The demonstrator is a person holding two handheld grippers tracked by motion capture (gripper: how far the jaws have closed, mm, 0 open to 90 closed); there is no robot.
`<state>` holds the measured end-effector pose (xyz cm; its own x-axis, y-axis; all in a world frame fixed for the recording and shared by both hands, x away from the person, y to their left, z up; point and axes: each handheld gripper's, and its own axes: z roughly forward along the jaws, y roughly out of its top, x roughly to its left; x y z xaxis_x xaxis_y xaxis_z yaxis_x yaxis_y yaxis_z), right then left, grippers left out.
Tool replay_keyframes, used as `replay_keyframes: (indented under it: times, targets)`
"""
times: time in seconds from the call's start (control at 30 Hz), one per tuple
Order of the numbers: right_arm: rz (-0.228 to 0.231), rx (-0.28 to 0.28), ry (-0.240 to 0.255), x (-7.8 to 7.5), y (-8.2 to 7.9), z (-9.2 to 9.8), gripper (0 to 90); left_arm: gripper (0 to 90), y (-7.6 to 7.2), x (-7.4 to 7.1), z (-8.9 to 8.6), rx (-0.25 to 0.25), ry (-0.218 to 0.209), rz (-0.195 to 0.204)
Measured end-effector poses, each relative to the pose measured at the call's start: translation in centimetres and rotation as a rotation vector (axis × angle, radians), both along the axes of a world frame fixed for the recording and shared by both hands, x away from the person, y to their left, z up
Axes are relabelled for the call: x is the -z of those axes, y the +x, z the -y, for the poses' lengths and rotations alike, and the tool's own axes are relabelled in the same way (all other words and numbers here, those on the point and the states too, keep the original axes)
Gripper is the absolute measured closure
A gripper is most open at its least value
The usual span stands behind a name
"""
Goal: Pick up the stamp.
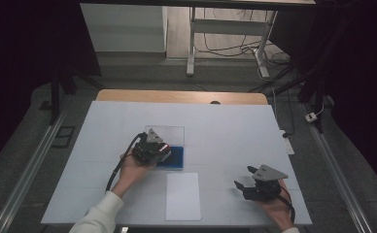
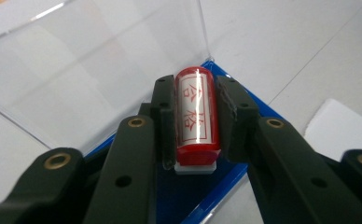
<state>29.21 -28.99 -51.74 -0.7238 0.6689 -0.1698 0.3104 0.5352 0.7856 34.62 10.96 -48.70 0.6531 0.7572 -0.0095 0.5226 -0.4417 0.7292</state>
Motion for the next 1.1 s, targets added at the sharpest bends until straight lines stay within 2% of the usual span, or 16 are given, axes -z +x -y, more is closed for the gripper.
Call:
replay_keyframes:
  times: [0.5,0.63,0.73,0.93,1.1]
  targets:
    - [0.004,-0.003,0.009,-0.1,-0.1,0.1,25.6,70.1,-1.0,-2.5,-1.2,0.041,-0.026,0.044]
    - [0.005,-0.003,0.006,-0.2,-0.1,0.1,25.6,70.2,-1.5,-3.4,-1.7,0.052,-0.016,0.087]
    - [0.005,-0.007,0.008,-0.2,-0.1,0.1,25.6,70.2,-1.7,-3.8,-1.7,0.065,-0.023,0.098]
    - [0.005,-0.013,0.012,-0.1,-0.1,0.1,25.6,70.2,-1.7,-3.9,-1.6,0.079,-0.016,0.093]
    - [0.003,-0.020,0.006,-0.1,-0.1,0.0,25.6,70.1,-1.2,-3.2,-1.8,0.078,-0.011,0.078]
